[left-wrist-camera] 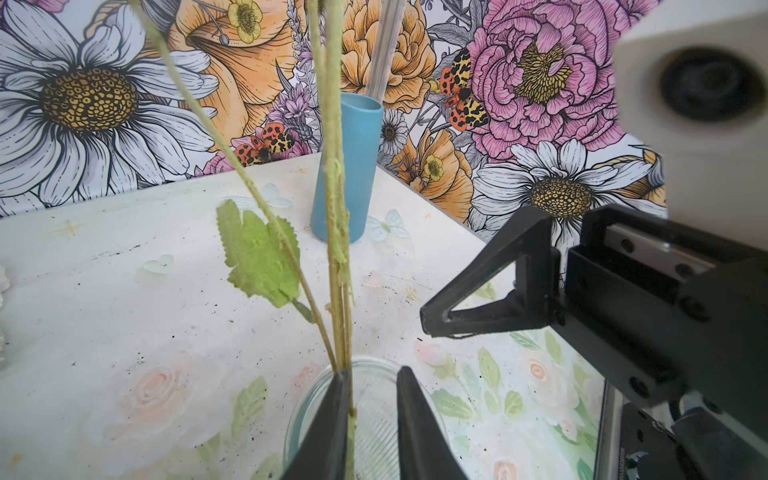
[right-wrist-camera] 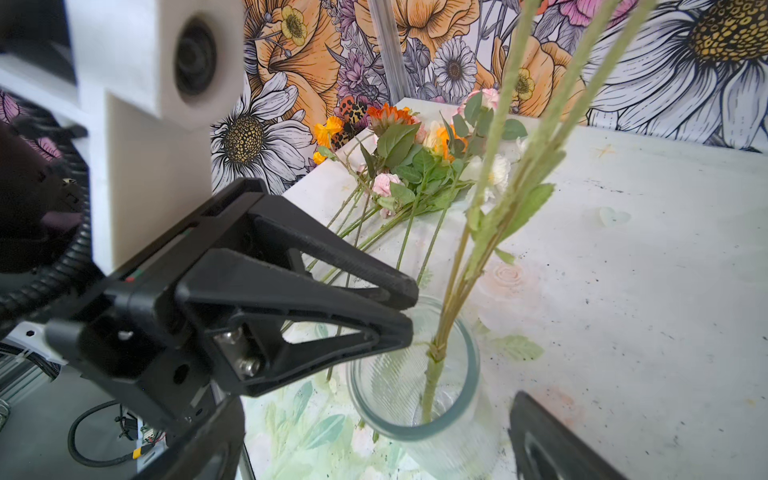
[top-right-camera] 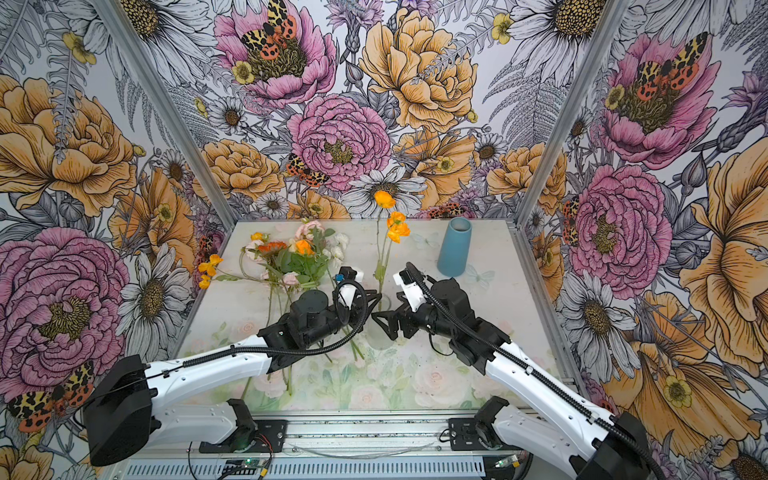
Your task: Arrange the flowers into the vase
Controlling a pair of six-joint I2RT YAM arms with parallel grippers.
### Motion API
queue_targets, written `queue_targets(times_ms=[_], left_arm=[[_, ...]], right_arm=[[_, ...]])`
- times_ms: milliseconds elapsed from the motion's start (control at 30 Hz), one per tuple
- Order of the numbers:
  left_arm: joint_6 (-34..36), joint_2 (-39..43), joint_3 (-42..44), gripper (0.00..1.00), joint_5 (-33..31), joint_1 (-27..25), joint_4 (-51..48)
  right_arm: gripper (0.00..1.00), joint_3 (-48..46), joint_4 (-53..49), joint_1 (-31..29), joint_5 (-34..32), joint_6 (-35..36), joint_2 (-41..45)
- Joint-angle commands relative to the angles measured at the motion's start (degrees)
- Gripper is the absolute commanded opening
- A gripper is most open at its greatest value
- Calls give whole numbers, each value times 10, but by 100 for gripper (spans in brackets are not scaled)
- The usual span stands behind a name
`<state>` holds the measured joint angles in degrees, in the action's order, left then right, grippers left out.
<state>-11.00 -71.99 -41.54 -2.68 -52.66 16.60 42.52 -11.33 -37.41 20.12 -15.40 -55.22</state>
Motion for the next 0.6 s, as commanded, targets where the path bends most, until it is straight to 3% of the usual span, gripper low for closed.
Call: queue_targets(times_ms=[0,200,367,467,567], left_arm=[[9,12,8,28,-15,-2,18],[14,77,20,33,-37,-2,-4],[-9,158,1,54,-176,28,-119],[-87,178,-19,60,-190,124,-202],[-188,170,-21,60,-118,269,-253]], right_arm=[[99,6,8,3,-2,7,-2],[99,10,11,3,2,7,-2],[99,21,10,2,13,19,0],[99,28,10,0,-9,29,10],[99,38,10,-1,-28,31,31]])
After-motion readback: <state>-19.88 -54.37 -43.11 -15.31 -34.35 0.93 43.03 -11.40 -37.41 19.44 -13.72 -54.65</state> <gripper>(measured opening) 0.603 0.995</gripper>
